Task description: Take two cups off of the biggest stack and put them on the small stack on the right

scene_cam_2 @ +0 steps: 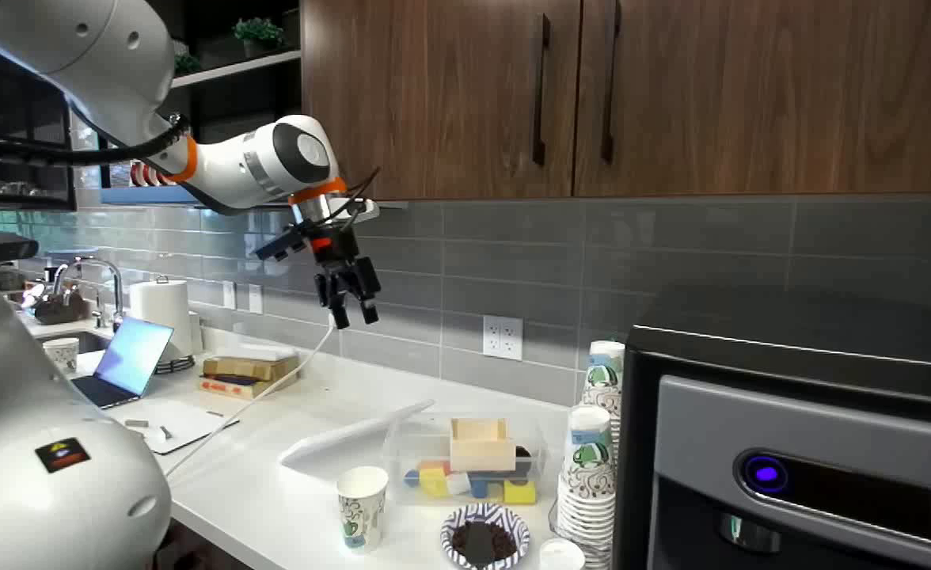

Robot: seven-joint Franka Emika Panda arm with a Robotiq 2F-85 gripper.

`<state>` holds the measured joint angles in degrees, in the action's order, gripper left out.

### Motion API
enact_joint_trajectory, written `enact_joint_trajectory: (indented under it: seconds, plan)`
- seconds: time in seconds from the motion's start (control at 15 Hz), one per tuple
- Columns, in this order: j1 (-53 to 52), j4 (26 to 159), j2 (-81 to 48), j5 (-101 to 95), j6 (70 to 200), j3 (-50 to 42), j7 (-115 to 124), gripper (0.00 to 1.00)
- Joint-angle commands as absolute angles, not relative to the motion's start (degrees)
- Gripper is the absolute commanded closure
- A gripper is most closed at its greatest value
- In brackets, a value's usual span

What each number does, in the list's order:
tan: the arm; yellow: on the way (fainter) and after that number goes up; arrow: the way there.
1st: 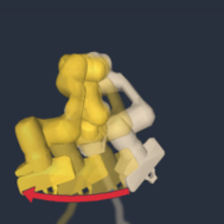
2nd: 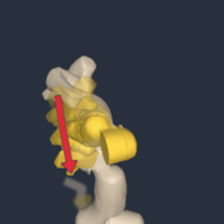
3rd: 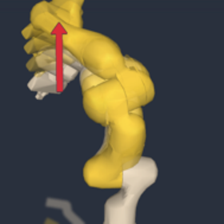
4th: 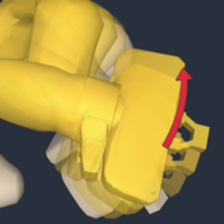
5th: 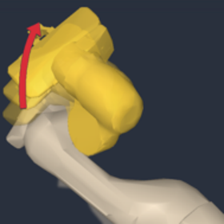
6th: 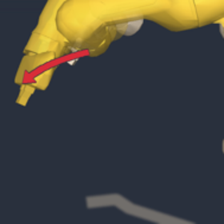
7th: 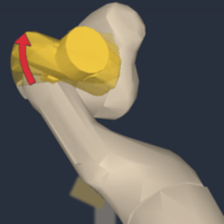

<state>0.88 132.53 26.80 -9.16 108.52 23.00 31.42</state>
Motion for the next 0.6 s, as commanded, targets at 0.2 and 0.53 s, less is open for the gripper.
enact_joint_trajectory:
  seconds: [0.2,0.53]
  plan:
    - [-1.29,132.35,26.34,-10.12,108.22,21.2,32.24,0.0]
    - [-1.21,131.81,27.4,-8.48,106.88,17.09,28.89,0.0]
